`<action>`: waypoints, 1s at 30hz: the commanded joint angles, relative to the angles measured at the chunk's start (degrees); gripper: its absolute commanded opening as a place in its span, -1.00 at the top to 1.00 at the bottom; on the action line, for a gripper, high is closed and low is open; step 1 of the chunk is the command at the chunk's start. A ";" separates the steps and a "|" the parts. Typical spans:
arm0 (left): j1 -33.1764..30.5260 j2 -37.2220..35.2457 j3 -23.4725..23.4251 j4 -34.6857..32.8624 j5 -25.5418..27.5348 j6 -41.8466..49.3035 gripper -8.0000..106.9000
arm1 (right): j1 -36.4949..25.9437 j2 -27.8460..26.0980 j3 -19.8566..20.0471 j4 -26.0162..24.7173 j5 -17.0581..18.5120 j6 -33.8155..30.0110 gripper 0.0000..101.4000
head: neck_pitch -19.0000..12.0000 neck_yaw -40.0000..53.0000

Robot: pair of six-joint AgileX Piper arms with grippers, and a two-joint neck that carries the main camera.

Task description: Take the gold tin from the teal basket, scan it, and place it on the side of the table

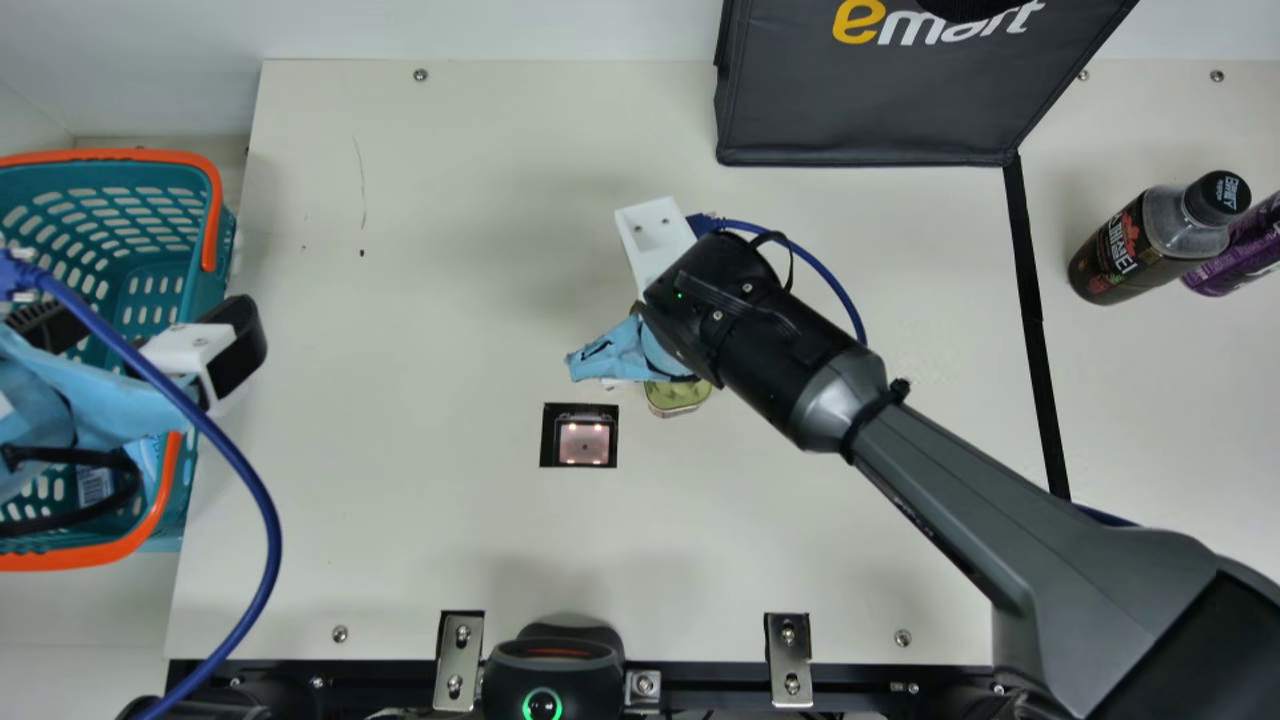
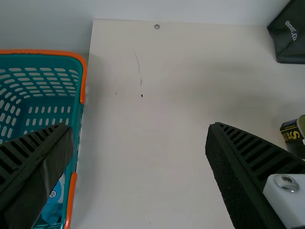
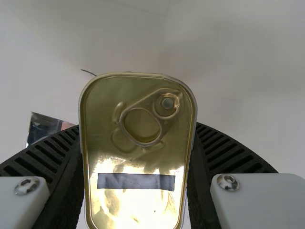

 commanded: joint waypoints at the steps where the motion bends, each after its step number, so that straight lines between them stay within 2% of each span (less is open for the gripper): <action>1: 0.00 0.00 0.00 0.00 0.00 0.00 -0.71 | 0.11 -0.16 -0.78 0.36 0.89 -0.50 1.00 | -1.66 0.09; 7: 0.00 0.00 0.00 0.00 0.00 0.00 -0.71 | -0.18 -0.77 -2.27 1.15 2.39 -1.54 1.00 | -1.66 -6.59; 12: 0.00 0.00 0.00 0.00 0.00 0.00 -0.71 | -2.23 -2.16 -1.18 2.83 1.36 -3.60 1.00 | -1.66 -13.27; 17: 0.00 0.00 0.00 0.00 0.00 0.00 -0.71 | -6.06 -4.78 2.40 5.62 -0.66 -8.02 1.00 | -1.66 -19.91; 22: 0.00 0.00 0.00 0.00 0.00 0.00 -0.71 | -11.44 -8.46 7.17 8.54 -2.03 -14.16 1.00 | -1.66 -19.91; 30: 0.00 0.00 0.00 0.00 0.00 0.00 -0.71 | -22.48 -15.11 14.57 12.51 -2.20 -23.89 1.00 | -1.66 -19.91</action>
